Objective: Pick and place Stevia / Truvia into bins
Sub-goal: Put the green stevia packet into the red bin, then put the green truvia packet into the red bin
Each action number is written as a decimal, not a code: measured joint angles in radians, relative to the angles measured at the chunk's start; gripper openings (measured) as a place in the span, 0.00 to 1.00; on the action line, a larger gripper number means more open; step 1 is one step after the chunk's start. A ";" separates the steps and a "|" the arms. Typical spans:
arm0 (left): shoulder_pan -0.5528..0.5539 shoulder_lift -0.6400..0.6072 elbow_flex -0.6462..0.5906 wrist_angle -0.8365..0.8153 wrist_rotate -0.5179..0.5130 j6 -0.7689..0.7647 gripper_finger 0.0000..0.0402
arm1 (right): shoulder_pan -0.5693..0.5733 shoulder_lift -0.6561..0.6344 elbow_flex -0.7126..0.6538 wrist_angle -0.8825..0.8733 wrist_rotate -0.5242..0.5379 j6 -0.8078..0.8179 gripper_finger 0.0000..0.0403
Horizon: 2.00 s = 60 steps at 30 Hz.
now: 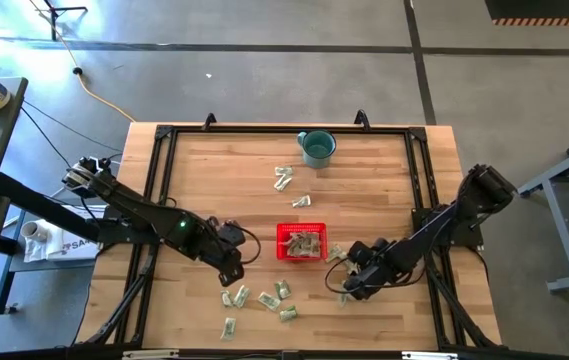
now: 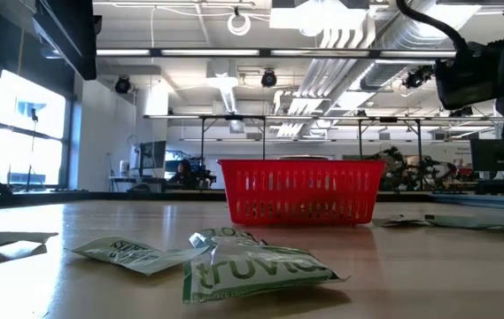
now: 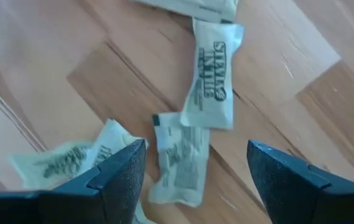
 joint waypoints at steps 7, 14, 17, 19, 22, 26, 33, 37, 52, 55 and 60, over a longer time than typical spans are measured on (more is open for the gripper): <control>0.000 0.000 0.000 -0.035 -0.002 0.002 0.58 | 0.000 0.083 0.007 0.013 -0.003 0.001 0.67; 0.000 0.000 0.001 -0.052 -0.003 0.002 0.58 | 0.008 0.113 0.010 -0.065 0.013 0.017 0.66; 0.000 0.000 0.001 -0.053 -0.003 0.003 0.58 | 0.006 0.092 0.008 -0.157 0.004 0.026 0.59; 0.000 0.000 0.001 -0.054 -0.003 0.008 0.58 | 0.006 0.082 0.006 -0.217 0.004 0.025 0.51; 0.000 0.000 0.001 -0.056 -0.011 0.011 0.58 | 0.006 0.081 0.005 -0.282 -0.019 0.025 0.37; 0.000 0.000 0.001 -0.070 -0.027 0.013 0.58 | 0.006 0.075 0.002 -0.314 -0.054 0.028 0.13; 0.000 0.000 0.001 -0.073 -0.028 0.013 0.58 | -0.047 -0.002 0.054 -0.308 0.017 0.071 0.04; 0.000 0.000 0.001 -0.078 -0.048 0.015 0.58 | -0.129 -0.030 0.153 -0.206 0.162 -0.045 0.01; -0.052 0.000 0.001 -0.171 -0.008 -0.065 0.58 | -0.425 0.090 0.292 0.154 -0.049 -0.466 0.25; -0.094 0.003 0.001 -0.181 0.007 -0.141 0.58 | -0.426 0.083 0.292 0.158 -0.070 -0.461 0.41; -0.167 0.003 -0.033 -0.105 0.103 -0.137 0.58 | -0.389 0.083 0.292 0.159 -0.102 -0.523 0.64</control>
